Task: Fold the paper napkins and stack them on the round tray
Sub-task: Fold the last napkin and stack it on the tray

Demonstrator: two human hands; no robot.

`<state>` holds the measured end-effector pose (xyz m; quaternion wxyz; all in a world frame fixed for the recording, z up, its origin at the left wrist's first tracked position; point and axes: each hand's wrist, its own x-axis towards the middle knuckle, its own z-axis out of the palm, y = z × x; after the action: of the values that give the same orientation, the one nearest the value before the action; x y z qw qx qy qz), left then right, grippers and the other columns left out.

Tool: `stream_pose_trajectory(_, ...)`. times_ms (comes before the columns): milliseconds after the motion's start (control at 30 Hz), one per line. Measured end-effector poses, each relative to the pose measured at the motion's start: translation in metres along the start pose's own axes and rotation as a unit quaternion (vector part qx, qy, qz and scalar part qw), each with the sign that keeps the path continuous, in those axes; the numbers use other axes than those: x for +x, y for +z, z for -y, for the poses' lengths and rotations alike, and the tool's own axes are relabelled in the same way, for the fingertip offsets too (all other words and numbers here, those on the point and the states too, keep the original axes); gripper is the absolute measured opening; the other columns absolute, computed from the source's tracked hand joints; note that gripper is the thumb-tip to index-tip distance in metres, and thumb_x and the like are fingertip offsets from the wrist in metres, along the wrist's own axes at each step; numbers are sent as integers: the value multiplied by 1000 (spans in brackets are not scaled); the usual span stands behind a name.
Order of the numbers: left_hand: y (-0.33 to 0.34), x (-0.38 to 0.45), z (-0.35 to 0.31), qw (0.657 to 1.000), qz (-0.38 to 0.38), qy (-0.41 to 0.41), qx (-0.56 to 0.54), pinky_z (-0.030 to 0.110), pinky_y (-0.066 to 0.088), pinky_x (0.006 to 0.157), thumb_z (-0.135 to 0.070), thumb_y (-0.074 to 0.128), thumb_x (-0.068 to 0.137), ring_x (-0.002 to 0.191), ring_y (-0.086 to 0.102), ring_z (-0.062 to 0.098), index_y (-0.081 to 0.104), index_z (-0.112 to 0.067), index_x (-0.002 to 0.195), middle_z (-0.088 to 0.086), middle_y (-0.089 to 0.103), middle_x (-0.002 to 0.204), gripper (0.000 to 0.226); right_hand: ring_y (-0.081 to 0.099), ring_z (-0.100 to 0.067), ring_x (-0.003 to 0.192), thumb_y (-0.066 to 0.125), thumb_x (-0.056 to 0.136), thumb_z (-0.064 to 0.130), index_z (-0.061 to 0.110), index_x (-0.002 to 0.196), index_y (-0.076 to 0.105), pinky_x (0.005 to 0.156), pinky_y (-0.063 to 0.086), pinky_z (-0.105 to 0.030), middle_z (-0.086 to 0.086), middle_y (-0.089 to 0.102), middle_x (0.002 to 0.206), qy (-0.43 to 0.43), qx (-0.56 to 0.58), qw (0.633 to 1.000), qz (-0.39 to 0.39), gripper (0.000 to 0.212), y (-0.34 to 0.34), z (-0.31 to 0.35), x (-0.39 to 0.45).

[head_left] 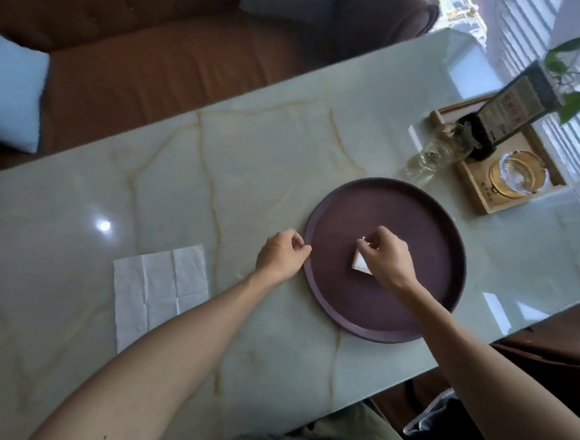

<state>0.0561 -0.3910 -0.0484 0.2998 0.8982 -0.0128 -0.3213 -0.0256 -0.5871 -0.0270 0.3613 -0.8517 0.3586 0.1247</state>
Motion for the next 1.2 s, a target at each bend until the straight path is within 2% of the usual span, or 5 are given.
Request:
stream_pose_trajectory(367, -126, -55, 161, 988, -102, -80, -84, 29, 45, 93, -36, 73, 88, 122, 60, 25, 62, -9, 125, 11, 64, 129, 47, 65, -23, 103, 76, 82, 41, 17, 127, 57, 81, 53, -32, -4, 67, 115, -68, -14, 980, 184, 55, 138, 133, -51)
stream_pose_trajectory(600, -162, -78, 256, 967, -139, -172, -124, 32, 46, 96, -36, 73, 86, 124, 58, 30, 56, -9, 135, 13, 60, 135, 58, 58, -19, 76, 79, 83, 31, 8, 131, 51, 67, 46, -29, -10, 65, 108, 16, 47, 975, 216, 60, 215, 153, -90)
stream_pose_trajectory(833, -161, -81, 310, 960, -117, -216, -131, 35, 54, 82, -47, 74, 69, 103, 66, 29, 58, -11, 113, 8, 66, 113, 59, 64, -27, 96, 80, 81, 21, 5, 135, 47, 81, 53, -41, -17, 66, 116, 82, 104, 971, 198, 65, 263, 156, -110)
stream_pose_trajectory(1067, -159, -76, 319, 957, -96, -221, -159, 29, 46, 74, -35, 84, 75, 97, 62, 26, 54, -11, 115, 4, 62, 107, 56, 54, -22, 74, 81, 77, 18, 10, 92, 57, 64, 39, -32, -10, 55, 83, 90, 104, 973, 187, 30, 290, 169, -122)
stream_pose_trajectory(1200, -157, -77, 324, 955, -104, -227, -159, 30, 44, 68, -24, 83, 74, 79, 55, 21, 51, -21, 75, -2, 58, 84, 33, 51, -21, 69, 80, 78, 21, 3, 82, 63, 60, 38, -31, -9, 54, 75, 101, 141, 966, 190, 25, 289, 172, -123)
